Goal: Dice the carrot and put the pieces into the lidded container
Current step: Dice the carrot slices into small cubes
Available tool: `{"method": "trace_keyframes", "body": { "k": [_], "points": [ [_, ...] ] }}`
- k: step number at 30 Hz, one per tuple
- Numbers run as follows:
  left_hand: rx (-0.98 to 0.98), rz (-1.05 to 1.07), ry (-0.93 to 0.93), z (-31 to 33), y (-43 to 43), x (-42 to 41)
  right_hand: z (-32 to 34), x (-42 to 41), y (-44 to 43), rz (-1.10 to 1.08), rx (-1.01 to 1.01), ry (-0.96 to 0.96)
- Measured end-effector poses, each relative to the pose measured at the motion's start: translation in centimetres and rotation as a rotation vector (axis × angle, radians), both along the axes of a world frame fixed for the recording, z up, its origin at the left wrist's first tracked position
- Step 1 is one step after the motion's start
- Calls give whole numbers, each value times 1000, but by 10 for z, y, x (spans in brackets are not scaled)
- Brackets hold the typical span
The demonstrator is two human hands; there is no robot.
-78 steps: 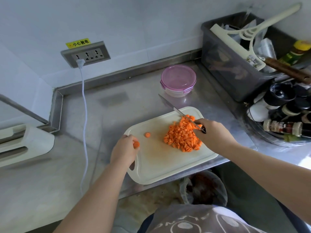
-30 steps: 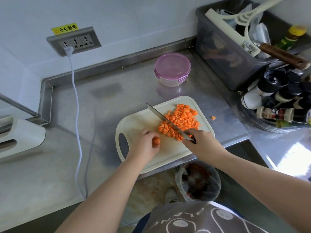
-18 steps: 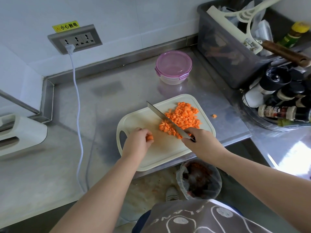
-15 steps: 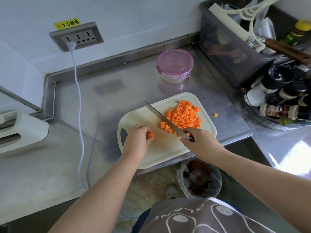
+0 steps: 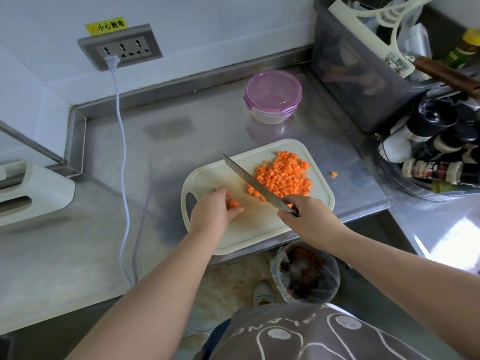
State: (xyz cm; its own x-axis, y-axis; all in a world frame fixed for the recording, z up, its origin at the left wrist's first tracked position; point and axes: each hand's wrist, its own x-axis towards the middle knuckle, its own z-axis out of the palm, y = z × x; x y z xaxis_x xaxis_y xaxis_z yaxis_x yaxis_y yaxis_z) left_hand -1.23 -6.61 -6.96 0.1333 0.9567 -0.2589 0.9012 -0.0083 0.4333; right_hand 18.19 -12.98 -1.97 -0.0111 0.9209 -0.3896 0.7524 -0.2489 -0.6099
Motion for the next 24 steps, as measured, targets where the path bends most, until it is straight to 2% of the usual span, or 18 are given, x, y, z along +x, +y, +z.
{"method": "trace_keyframes", "body": {
  "k": [5, 13, 20, 24],
  "points": [
    [-40, 0, -23, 0, 1, 0, -1, 0, -3, -6, -25, 8],
    [16, 5, -44, 2, 1, 12, -8, -13, -4, -28, -70, 52],
    [-28, 172, -239, 6, -8, 7, -17, -24, -5, -49, -88, 71],
    [-52, 244, -268, 8, -8, 10, -19, -31, -6, -23, -84, 43]
  ]
}}
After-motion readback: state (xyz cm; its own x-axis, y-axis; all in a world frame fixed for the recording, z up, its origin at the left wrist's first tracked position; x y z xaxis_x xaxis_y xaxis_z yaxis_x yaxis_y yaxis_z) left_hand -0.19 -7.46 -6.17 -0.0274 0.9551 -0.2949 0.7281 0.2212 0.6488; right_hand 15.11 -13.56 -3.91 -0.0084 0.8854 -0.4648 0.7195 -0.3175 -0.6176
